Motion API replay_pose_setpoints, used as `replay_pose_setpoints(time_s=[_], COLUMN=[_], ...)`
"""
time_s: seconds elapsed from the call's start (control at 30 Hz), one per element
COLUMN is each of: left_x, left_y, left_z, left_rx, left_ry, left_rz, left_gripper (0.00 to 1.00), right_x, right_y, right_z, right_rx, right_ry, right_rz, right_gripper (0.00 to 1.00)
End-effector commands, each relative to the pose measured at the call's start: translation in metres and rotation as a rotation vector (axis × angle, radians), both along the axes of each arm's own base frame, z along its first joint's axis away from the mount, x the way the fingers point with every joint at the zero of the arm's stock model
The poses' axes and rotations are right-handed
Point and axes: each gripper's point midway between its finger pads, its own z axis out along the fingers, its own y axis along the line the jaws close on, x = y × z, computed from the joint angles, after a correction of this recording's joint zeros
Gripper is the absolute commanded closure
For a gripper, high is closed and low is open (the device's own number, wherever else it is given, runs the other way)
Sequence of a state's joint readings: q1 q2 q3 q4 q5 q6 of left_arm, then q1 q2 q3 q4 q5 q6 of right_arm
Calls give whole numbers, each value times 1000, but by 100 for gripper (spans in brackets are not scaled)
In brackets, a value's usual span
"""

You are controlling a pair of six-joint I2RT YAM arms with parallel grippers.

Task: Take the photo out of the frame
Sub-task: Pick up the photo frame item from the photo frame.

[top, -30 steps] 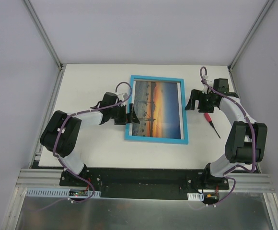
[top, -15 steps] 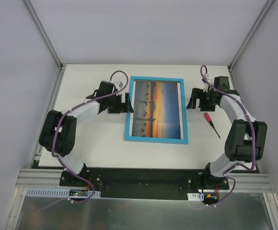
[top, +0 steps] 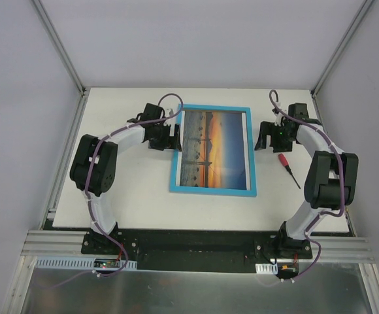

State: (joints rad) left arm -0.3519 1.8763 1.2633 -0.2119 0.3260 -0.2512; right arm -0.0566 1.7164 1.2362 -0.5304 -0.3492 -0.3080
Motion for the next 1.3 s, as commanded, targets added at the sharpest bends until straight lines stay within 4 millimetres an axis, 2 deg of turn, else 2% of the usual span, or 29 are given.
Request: replay_pose_setpoints(time_s=[0.0, 0.13, 0.3, 0.77, 1.07, 1.1, 1.27], left_x=[4, 2, -3, -8, -12, -11, -12], left_y=[2, -3, -8, -12, -19, -19, -20], left_z=[0, -4, -10, -20, -23, -23, -25], left_rx=[33, 35, 30, 38, 39, 40, 42], left_ry=[8, 21, 43, 67, 80, 78, 83], left_rz=[-10, -19, -26, -36, -52, -51, -54], left_gripper=[14, 17, 31, 49, 50, 50, 54], right_x=[11, 9, 6, 4, 3, 2, -1], right_y=[4, 12, 18, 26, 29, 36, 42], right_z=[3, -3, -10, -26, -31, -32, -38], right_rx=[24, 41, 50, 34, 49, 49, 49], right_ry=[-17, -2, 14, 55, 71, 72, 92], right_rz=[14, 29, 41, 66, 75, 95, 119], right_gripper=[10, 14, 18, 23, 26, 26, 31])
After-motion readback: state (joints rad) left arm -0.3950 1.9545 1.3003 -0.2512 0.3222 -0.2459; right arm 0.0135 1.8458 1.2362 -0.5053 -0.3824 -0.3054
